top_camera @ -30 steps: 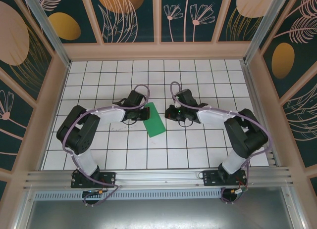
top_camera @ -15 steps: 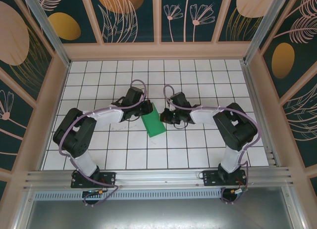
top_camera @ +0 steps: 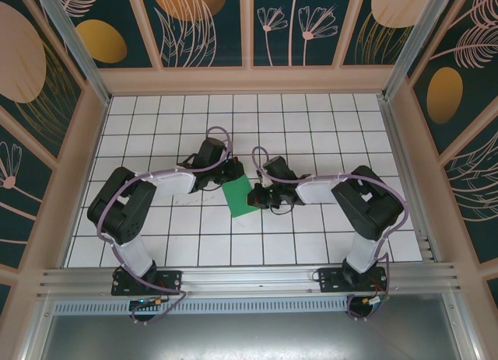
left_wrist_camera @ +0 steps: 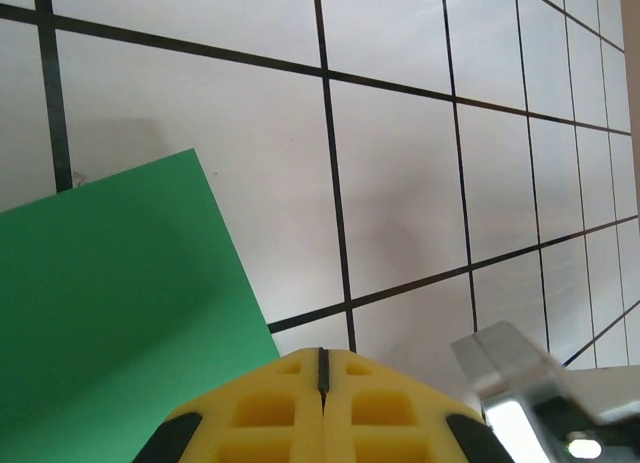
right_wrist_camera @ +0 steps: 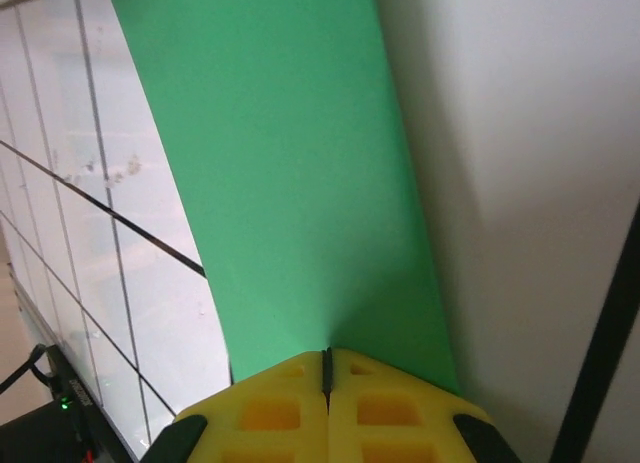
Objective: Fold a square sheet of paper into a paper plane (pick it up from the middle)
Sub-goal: Rotate the paper at the center of the table.
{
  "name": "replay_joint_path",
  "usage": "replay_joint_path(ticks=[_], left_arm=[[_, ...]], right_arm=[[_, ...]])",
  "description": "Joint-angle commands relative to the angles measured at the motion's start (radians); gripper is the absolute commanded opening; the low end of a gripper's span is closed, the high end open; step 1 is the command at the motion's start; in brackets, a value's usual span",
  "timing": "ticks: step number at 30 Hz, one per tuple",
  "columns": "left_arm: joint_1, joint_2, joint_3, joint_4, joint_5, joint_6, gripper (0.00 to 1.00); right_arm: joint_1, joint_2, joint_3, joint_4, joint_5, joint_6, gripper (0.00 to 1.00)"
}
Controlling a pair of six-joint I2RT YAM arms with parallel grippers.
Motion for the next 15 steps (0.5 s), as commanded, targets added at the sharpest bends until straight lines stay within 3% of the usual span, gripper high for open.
replay_joint_path(ticks=[1,6,15], left_arm=[[0.0,0.016,-0.022,0.043,0.012,-0.034,0.03],[0.0,0.021,-0.02,0.057,0.007,-0.045,0.03],[-0.001,0.04,-0.028,0.086,0.014,-0.053,0.03]], right_arm=[[-0.043,-0.06,0.018,-0.033,0.017,-0.048,0.0],[-0.063,-0.013,0.065,-0.111,0.076,-0.136,0.0],[-0.025,0.032,0.06,-0.11,0.075,-0.117,0.05]])
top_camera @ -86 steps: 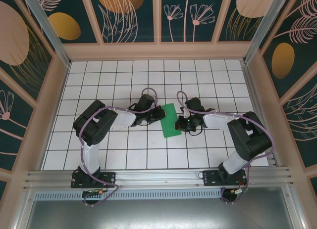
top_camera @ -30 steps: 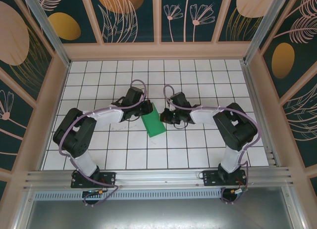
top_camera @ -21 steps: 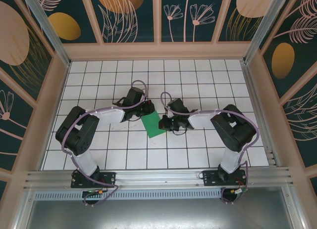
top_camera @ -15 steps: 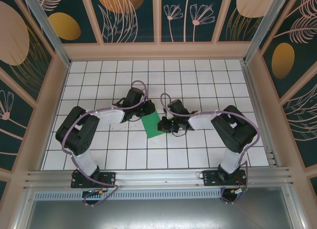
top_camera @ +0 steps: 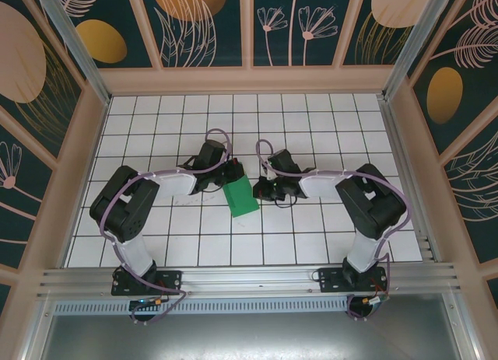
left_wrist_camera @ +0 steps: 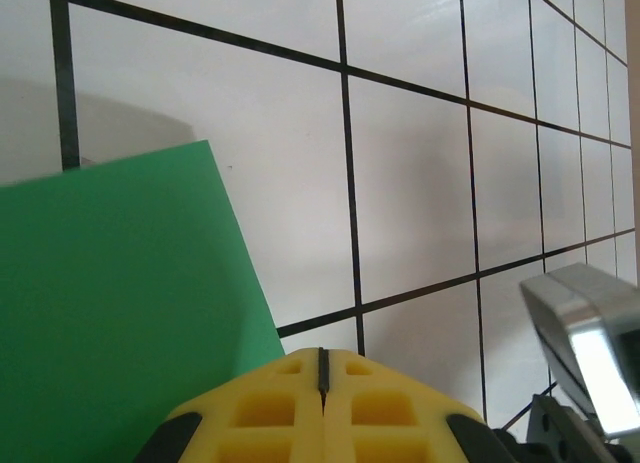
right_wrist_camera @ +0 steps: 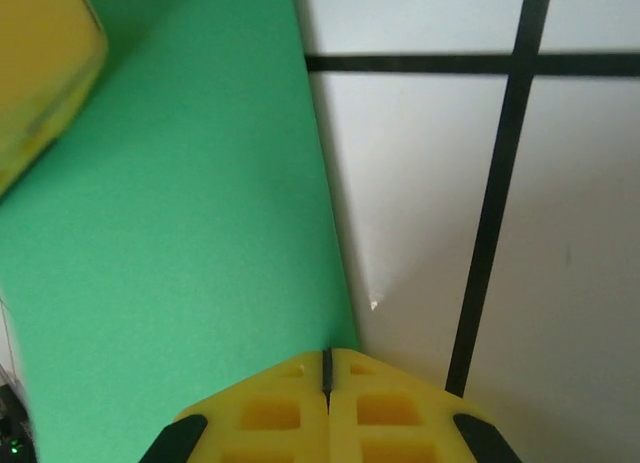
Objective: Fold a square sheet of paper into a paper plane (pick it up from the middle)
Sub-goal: Rotate the paper at the center of the table, then fold the square sheet of paper in half at the center of the table.
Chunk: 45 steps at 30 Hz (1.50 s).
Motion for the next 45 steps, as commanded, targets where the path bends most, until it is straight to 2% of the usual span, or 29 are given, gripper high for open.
replay_joint_path(ticks=[1,8,13,22,29,37,45], left_arm=[[0.0,0.022,-0.008,0.039,0.015,-0.011,0.03],[-0.001,0.031,-0.021,0.055,0.036,-0.005,0.03],[-0.001,0.062,-0.016,0.084,0.089,-0.008,0.02],[-0.001,0.099,0.001,0.076,0.089,-0.001,0.0],[-0.001,0.106,0.008,0.072,0.091,0.003,0.0],[-0.002,0.125,0.011,0.092,0.129,0.0,0.0],[-0.001,0.155,0.022,0.035,0.102,0.003,0.0]], right_arm=[[0.024,0.02,0.008,-0.033,0.01,-0.008,0.05],[0.064,-0.023,-0.036,0.047,-0.078,0.054,0.07],[0.04,-0.054,-0.025,0.045,-0.028,0.026,0.06],[-0.023,0.051,0.087,-0.001,-0.049,-0.098,0.01],[-0.025,0.103,0.116,-0.015,-0.079,-0.13,0.0],[-0.024,0.117,0.105,-0.038,-0.049,-0.148,0.0],[-0.024,0.116,0.117,-0.069,-0.059,-0.199,0.0]])
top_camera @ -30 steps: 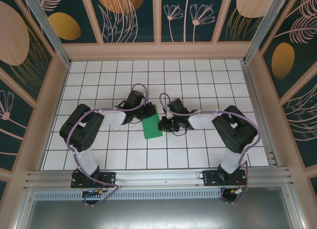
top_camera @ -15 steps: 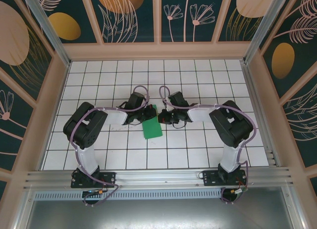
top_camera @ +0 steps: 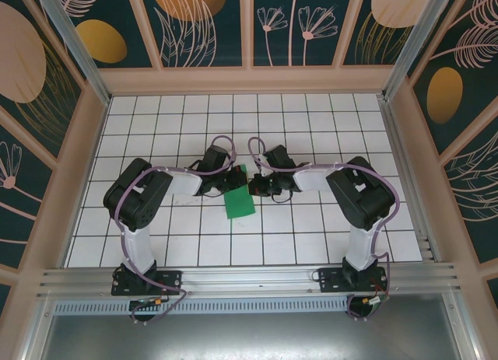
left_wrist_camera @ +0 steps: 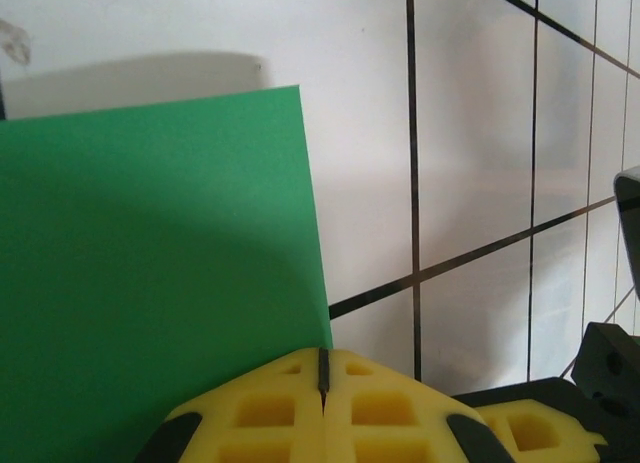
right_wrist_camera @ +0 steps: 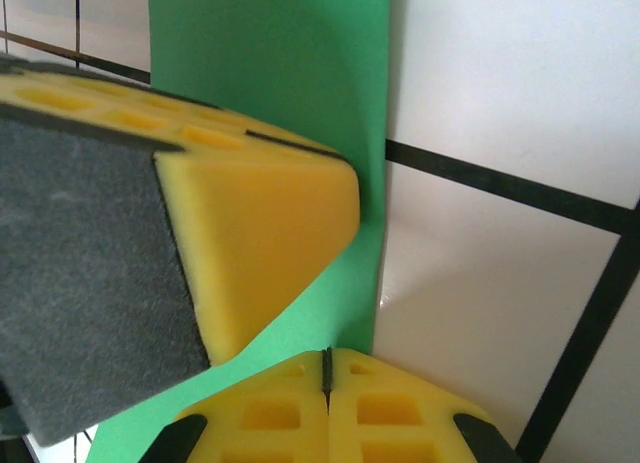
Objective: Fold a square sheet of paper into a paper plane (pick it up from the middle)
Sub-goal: Fold the square sheet of paper in half at the center of the table.
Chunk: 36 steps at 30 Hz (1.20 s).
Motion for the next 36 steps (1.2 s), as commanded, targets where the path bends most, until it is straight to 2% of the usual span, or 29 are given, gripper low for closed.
replay_joint_path(ticks=[1,13,26,36], left_arm=[[-0.002,0.027,0.019,-0.039,-0.02,0.001,0.0],[-0.002,0.041,0.006,-0.084,-0.076,-0.001,0.0],[-0.003,0.055,-0.001,-0.117,-0.132,-0.013,0.0],[-0.003,0.061,0.001,-0.101,-0.116,-0.004,0.0]], right_arm=[[-0.002,0.012,0.016,-0.067,-0.004,-0.055,0.0],[0.015,-0.026,-0.003,-0.043,-0.053,-0.07,0.0],[0.062,-0.099,-0.136,-0.083,-0.046,-0.083,0.0],[0.092,-0.211,-0.262,-0.132,-0.007,-0.089,0.0]])
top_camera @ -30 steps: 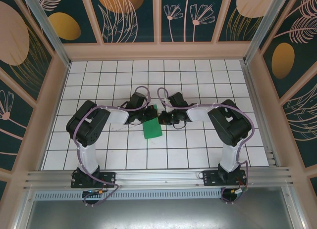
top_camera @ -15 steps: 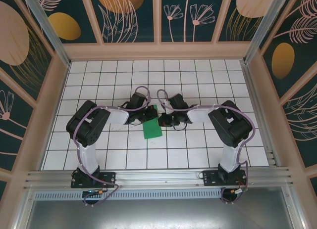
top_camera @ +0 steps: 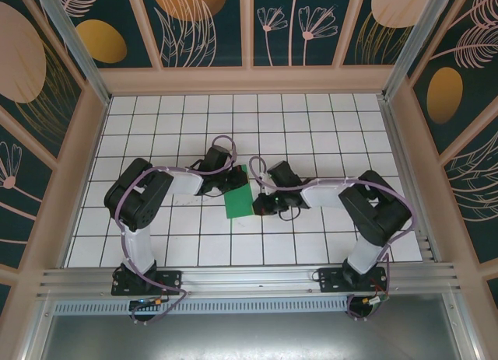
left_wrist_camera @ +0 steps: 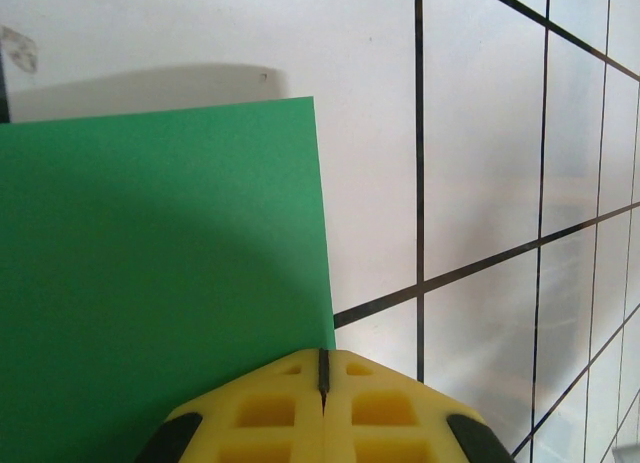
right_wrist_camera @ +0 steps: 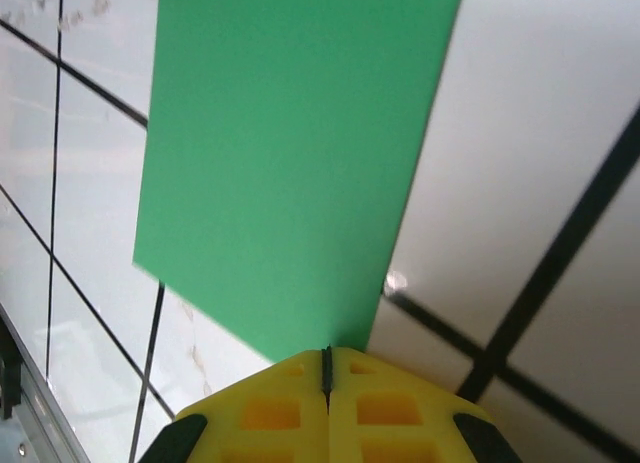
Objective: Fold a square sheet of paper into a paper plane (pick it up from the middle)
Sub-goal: Fold the square sheet of paper in half at the center of the table, then rotate the paper at the center of the table.
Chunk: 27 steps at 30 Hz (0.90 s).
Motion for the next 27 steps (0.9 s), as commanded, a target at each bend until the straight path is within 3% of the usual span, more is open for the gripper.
replay_joint_path(ticks=[1,8,10,21,27], left_arm=[[0.003,0.058,-0.006,-0.076,-0.074,0.016,0.0],[0.002,0.003,0.063,-0.075,-0.022,0.062,0.0],[0.003,-0.051,0.063,-0.07,-0.033,0.046,0.04],[0.016,-0.297,-0.072,-0.107,-0.28,-0.095,0.22],[0.01,-0.398,-0.167,-0.016,-0.248,-0.122,0.32]], right_arm=[[0.014,-0.045,-0.04,-0.118,0.021,-0.023,0.0],[-0.017,-0.121,0.055,-0.048,0.106,0.036,0.0],[-0.045,-0.101,0.078,-0.011,0.126,0.061,0.0],[-0.067,0.239,0.429,-0.067,0.121,0.034,0.0],[-0.069,0.356,0.523,-0.135,0.198,0.058,0.0]])
